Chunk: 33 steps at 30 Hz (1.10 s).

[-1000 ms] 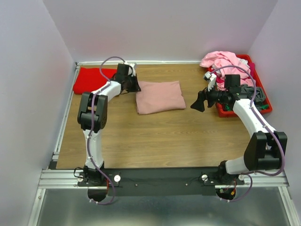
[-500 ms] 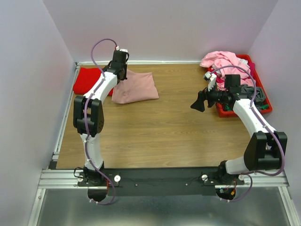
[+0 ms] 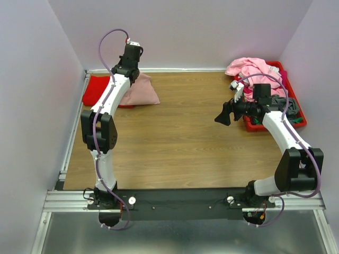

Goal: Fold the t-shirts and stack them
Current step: Fold the tshirt

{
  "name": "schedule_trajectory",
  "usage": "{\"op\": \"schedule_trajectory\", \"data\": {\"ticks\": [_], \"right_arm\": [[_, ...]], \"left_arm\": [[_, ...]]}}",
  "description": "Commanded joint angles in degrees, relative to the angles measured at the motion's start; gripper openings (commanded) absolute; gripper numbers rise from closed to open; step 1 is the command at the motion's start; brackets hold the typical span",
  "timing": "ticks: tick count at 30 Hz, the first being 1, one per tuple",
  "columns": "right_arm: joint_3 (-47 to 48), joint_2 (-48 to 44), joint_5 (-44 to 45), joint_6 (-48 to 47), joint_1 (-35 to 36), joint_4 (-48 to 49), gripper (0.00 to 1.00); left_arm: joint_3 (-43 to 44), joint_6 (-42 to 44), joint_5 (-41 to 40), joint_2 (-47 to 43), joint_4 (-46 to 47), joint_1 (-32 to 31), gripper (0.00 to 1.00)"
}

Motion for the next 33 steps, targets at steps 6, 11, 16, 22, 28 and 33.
{"op": "schedule_trajectory", "data": {"ticks": [6, 11, 16, 22, 28, 33], "right_arm": [[-0.68, -0.5, -1.47, 0.33, -0.38, 0.75, 1.0], [-0.68, -0.5, -1.47, 0.33, -0.29, 0.66, 1.0], [-0.76, -0.32, -1.73, 0.42, -0.38, 0.66, 1.0], [-0.68, -0.32, -1.73, 0.42, -0.29, 0.66, 1.0], [-0.76, -0.41, -1.91, 0.42, -0.29, 0.66, 1.0], [-0.85, -0.41, -2.08, 0.51, -0.38, 0.66, 1.0]], "left_arm": [[6.75, 3.42, -6.9, 1.26, -2.5, 0.01, 0.0], [6.76, 4.74, -8.22, -0.05, -1.98, -0.08, 0.0], [7.37, 7.28, -9.54, 0.47, -1.19, 0.01, 0.0], [9.3, 8.7, -11.65, 1.26, -0.75, 0.09, 0.0], [8.95, 9.66, -11.74, 1.0, -0.13, 0.53, 0.0], [8.95, 10.54, -12.0, 1.17, 1.0, 1.32, 0.0]]}}
